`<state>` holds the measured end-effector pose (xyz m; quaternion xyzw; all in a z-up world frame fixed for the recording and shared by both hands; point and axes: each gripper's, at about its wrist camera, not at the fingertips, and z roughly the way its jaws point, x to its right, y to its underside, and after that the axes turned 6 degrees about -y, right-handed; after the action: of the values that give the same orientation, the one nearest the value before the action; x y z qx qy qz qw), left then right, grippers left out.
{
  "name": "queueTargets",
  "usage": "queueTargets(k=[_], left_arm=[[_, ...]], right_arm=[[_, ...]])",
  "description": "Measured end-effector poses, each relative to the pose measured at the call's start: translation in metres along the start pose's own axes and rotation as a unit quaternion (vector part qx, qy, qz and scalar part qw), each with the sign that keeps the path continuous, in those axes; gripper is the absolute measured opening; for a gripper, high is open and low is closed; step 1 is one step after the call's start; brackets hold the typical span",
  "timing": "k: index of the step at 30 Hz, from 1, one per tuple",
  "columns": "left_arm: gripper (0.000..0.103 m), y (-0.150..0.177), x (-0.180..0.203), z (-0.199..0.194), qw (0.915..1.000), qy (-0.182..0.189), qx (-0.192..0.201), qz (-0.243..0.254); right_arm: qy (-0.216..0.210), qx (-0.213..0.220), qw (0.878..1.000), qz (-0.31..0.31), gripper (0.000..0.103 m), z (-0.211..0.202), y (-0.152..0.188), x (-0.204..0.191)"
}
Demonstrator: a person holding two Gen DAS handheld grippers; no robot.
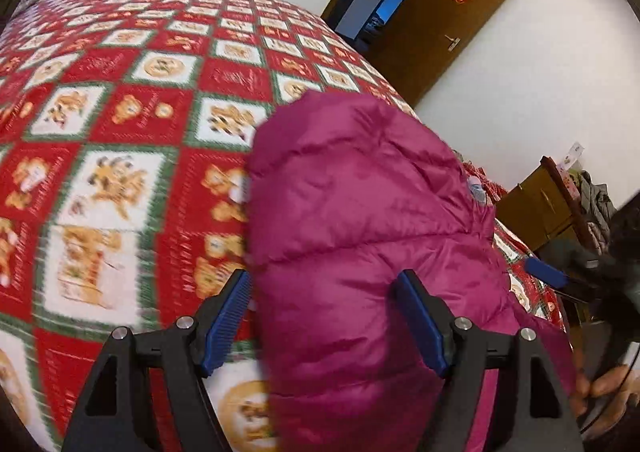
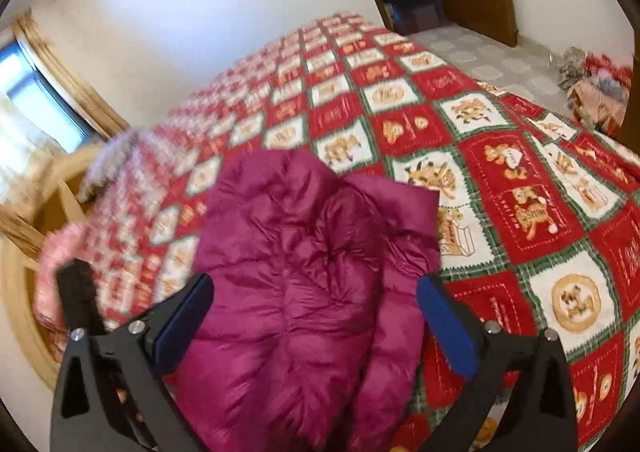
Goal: Fold large clothes
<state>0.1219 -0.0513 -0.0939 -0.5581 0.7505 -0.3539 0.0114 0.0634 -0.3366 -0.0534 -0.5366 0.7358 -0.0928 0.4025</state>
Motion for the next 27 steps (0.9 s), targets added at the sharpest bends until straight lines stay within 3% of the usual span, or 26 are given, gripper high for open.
queueTargets(k=[4, 8, 15, 17, 21, 23, 25, 27], left_arm=[[0.081, 0.005, 0.010, 0.010, 0.9994, -0.026, 0.006, 0.020], [0.090, 0.008, 0.007, 0.023, 0.9994, -0.032, -0.003, 0.015], [0.091, 0.011, 0.013, 0.035, 0.9991, -0.023, 0.001, 0.035], [0.091, 0.010, 0.015, 0.037, 0.9990, -0.012, -0.003, 0.042], [0.088, 0.008, 0.013, 0.041, 0.9986, 0.019, -0.007, 0.049], [0.079, 0.008, 0.017, 0.038, 0.9983, 0.023, -0.004, 0.054], [0.073, 0.011, 0.023, 0.033, 0.9979, 0.018, 0.003, 0.062], [0.067, 0.014, 0.028, 0.024, 0.9974, 0.026, 0.004, 0.067]], right_arm=[[0.044, -0.027, 0.999, -0.001, 0.100, 0.031, 0.020, 0.022], [-0.013, -0.008, 0.998, 0.056, 0.100, 0.038, 0.039, 0.054], [-0.030, 0.017, 0.999, -0.005, 0.100, 0.047, 0.048, 0.048], [-0.048, 0.012, 0.999, -0.024, 0.093, 0.050, 0.048, 0.039], [-0.053, 0.003, 0.997, -0.053, 0.088, 0.060, 0.049, 0.025], [-0.051, 0.001, 0.998, -0.042, 0.078, 0.060, 0.047, 0.026], [-0.079, -0.012, 0.996, -0.027, 0.057, 0.057, 0.048, 0.025], [-0.090, -0.017, 0.996, -0.017, 0.053, 0.053, 0.053, 0.020]])
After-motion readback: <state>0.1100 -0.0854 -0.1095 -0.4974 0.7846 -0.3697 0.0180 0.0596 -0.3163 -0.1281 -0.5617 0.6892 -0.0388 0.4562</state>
